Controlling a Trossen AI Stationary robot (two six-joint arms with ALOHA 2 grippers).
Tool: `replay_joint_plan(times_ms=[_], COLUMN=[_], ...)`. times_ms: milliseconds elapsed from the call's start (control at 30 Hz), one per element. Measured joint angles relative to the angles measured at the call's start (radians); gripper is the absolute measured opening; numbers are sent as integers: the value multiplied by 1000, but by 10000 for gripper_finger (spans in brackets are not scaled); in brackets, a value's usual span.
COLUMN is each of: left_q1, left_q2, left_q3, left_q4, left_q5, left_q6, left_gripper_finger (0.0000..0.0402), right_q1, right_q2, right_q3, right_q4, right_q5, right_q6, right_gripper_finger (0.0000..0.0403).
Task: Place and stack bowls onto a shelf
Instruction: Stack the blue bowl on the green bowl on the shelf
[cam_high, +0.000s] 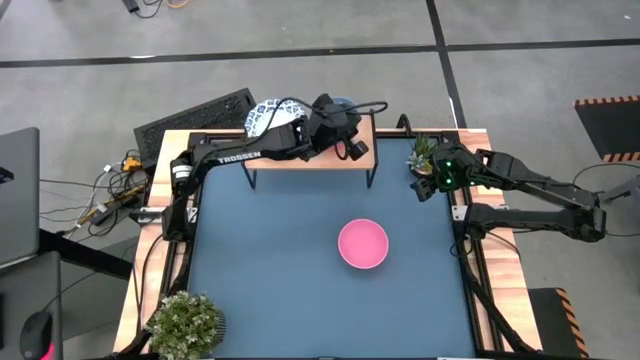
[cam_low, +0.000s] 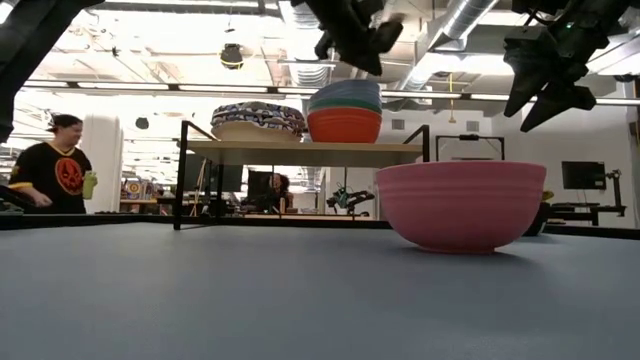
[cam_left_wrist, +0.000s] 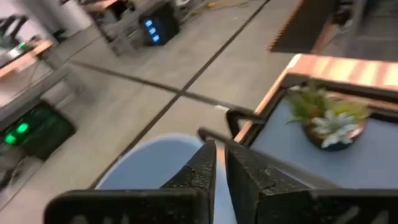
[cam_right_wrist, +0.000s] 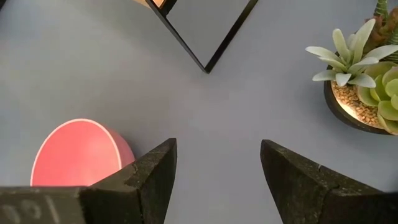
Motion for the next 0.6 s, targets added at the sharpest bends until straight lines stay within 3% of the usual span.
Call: replay_joint_plan(times_ms=[367,600], left_q1=[-2,-9], left_q2=[0,0], left_q3=[-52,-52], left_q4=[-57,-79], left_q5=[-15,15], left_q6=[-93,-26], left_gripper_finger=[2,2], right_q1=[0,0], right_q2=[0,0], right_q3=[0,0], right_q4=[0,0], right_q5=[0,0], right_q6=[-23,-24], right_gripper_finger=[260,260])
